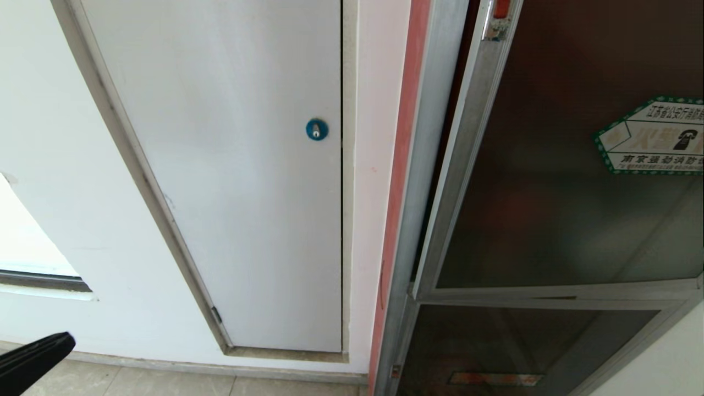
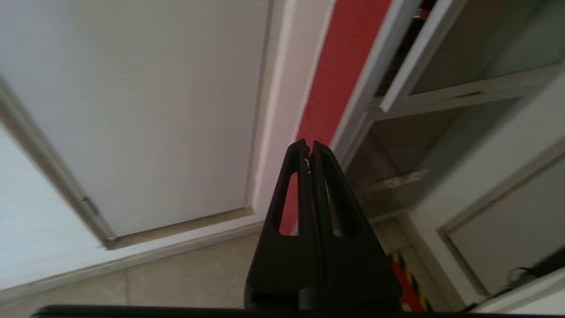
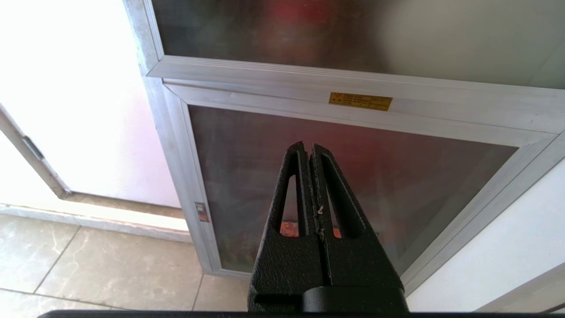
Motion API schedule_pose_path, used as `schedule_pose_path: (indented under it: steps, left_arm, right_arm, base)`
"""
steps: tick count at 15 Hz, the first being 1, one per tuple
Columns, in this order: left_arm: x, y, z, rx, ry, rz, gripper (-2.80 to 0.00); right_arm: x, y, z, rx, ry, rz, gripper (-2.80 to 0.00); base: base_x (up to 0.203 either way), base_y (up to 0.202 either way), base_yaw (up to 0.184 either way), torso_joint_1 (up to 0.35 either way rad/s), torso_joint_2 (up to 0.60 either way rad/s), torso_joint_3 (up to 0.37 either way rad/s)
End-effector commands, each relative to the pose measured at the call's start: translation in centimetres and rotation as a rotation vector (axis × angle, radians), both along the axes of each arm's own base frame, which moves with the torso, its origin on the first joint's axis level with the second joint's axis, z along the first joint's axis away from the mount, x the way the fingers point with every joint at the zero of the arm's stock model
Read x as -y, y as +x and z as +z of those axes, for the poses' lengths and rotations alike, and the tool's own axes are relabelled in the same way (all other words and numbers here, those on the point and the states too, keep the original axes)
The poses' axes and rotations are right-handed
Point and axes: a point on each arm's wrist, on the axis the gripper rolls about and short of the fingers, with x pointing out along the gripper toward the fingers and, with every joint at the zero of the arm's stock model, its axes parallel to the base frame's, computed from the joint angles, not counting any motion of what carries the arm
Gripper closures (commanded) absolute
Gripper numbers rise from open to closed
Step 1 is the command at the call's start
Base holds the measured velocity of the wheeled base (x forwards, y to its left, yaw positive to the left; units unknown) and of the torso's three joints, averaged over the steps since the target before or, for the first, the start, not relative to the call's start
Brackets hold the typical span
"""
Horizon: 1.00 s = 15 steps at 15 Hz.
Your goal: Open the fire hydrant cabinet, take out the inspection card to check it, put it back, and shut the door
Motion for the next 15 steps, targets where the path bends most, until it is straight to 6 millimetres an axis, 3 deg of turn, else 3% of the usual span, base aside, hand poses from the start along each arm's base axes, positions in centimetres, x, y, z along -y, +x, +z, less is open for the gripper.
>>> schedule_pose_path:
  steps: [1, 4, 7, 11, 15]
  left_arm:
    - [0.5, 5.1, 1.2, -0.139, -0.006, -0.087, 0.00]
    - [2.4, 10.3, 2.8, -0.181, -0.018, -0.289, 0.00]
    - [6.1, 14.8, 3.5, -0.212, -0.018, -0.509, 0.00]
    - [10.4, 20.1, 3.6, -0.204, -0.034, -0.739, 0.00]
    - [14.7, 24.1, 4.1, -0.159, -0.035, -0.856, 0.00]
  right_arm:
    - [0.0, 0.0, 0.0, -0.003, -0.001, 0.001, 0.00]
    - [0.0, 0.0, 0.0, -0.003, -0.002, 0.001, 0.00]
    - [0.0, 0.0, 0.0, -0.002, -0.002, 0.001, 0.00]
    - [0.0, 0.0, 0.0, -0.002, -0.002, 0.001, 0.00]
    - [0.0, 0.0, 0.0, -0.003, -0.002, 0.001, 0.00]
  base:
    - [0.000, 0.000, 0.000, 0.000, 0.00, 0.000]
    - [0.000, 0.000, 0.000, 0.000, 0.00, 0.000]
    - [0.000, 0.000, 0.000, 0.000, 0.00, 0.000]
    - [0.000, 0.000, 0.000, 0.000, 0.00, 0.000]
    - [0.000, 0.000, 0.000, 0.000, 0.00, 0.000]
